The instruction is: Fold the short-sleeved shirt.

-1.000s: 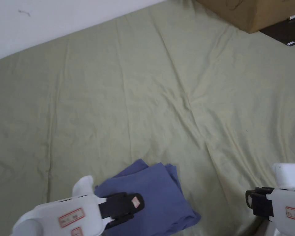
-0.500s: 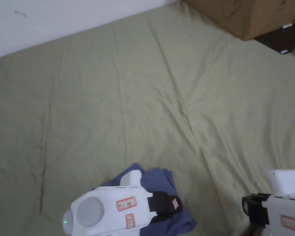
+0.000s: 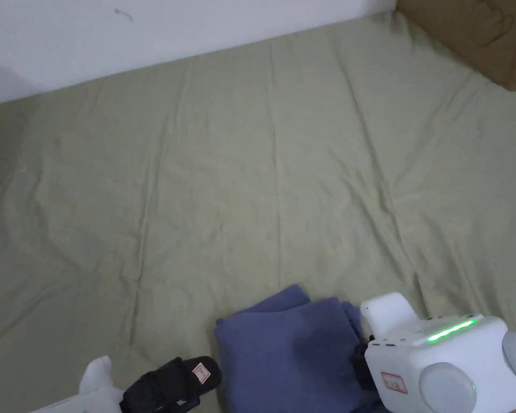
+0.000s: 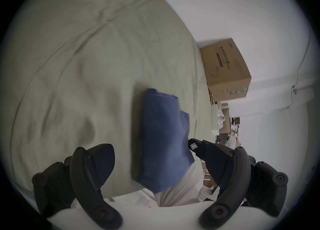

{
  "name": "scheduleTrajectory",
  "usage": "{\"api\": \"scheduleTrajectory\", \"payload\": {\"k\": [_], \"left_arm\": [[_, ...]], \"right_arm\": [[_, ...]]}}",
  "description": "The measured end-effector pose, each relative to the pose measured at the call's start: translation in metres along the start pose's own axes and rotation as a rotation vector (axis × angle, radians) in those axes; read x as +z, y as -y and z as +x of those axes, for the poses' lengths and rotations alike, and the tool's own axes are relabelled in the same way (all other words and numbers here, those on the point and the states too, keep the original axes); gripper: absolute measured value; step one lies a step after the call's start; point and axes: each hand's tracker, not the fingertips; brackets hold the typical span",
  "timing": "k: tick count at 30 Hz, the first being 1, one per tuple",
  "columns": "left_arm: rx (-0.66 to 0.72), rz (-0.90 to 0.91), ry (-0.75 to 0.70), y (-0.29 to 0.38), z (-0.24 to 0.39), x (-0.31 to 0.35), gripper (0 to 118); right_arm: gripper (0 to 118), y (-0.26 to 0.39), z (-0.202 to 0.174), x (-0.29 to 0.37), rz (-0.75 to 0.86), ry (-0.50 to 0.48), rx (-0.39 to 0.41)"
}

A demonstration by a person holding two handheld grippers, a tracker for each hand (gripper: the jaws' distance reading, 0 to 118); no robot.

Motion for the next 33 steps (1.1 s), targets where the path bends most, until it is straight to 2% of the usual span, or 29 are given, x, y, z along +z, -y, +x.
{"api": "scheduleTrajectory", "payload": {"k": [1,3,6,9,11,12,13,14,15,17,19,23,25,29,33], "left_arm": [[0.025,-0.014,0.026,-0.001,-0.007,-0.004,109],[0.103,-0.066,0.067,-0.002,-0.016,-0.023,109],[0.138,-0.154,0.146,-0.002,-0.020,-0.058,109],[0.069,-0.165,0.191,-0.004,-0.009,-0.079,109],[-0.013,-0.219,0.214,-0.007,0.000,-0.092,109],[-0.072,-0.239,0.208,-0.005,0.002,-0.096,104],[-0.109,-0.222,0.139,-0.004,0.004,-0.097,90],[-0.129,-0.209,0.055,-0.004,0.005,-0.098,55],[-0.108,-0.220,0.067,-0.005,0.001,-0.101,32],[-0.024,-0.236,0.186,-0.009,-0.014,-0.092,31],[-0.097,-0.234,0.137,-0.016,-0.008,-0.080,30],[-0.214,-0.174,0.027,-0.057,-0.022,-0.017,30],[-0.258,-0.123,-0.086,-0.087,-0.032,0.029,30],[-0.342,-0.015,-0.456,-0.165,-0.062,0.119,30],[-0.416,0.031,-0.815,-0.228,-0.091,0.167,30]], "right_arm": [[2,0.002,-0.001,-0.006,-0.012,0.011,0.021],[2,0.006,0.001,-0.007,-0.006,0.012,0.006],[2,0.003,0.010,-0.002,-0.008,-0.020,-0.064],[2,0.003,0.016,-0.003,-0.017,-0.041,-0.119],[2,0.003,0.015,-0.002,-0.016,-0.037,-0.121],[2,0.003,0.012,-0.003,-0.017,-0.032,-0.120],[2,0.002,0.011,-0.004,-0.020,-0.024,-0.113],[2,0.002,0.005,-0.001,-0.024,-0.013,-0.106],[2,0.001,0.003,-0.001,-0.026,-0.011,-0.104],[2,-0.002,-0.003,0.003,-0.032,0.003,-0.109],[2,-0.006,-0.010,0.013,-0.018,-0.035,-0.109],[3,-0.014,-0.022,0.025,0.015,-0.061,-0.101],[2,-0.016,-0.023,0.021,0.016,-0.101,-0.114],[2,-0.011,-0.037,0.009,-0.032,-0.052,-0.099],[2,-0.003,-0.047,0.001,-0.078,-0.070,-0.092]]}}
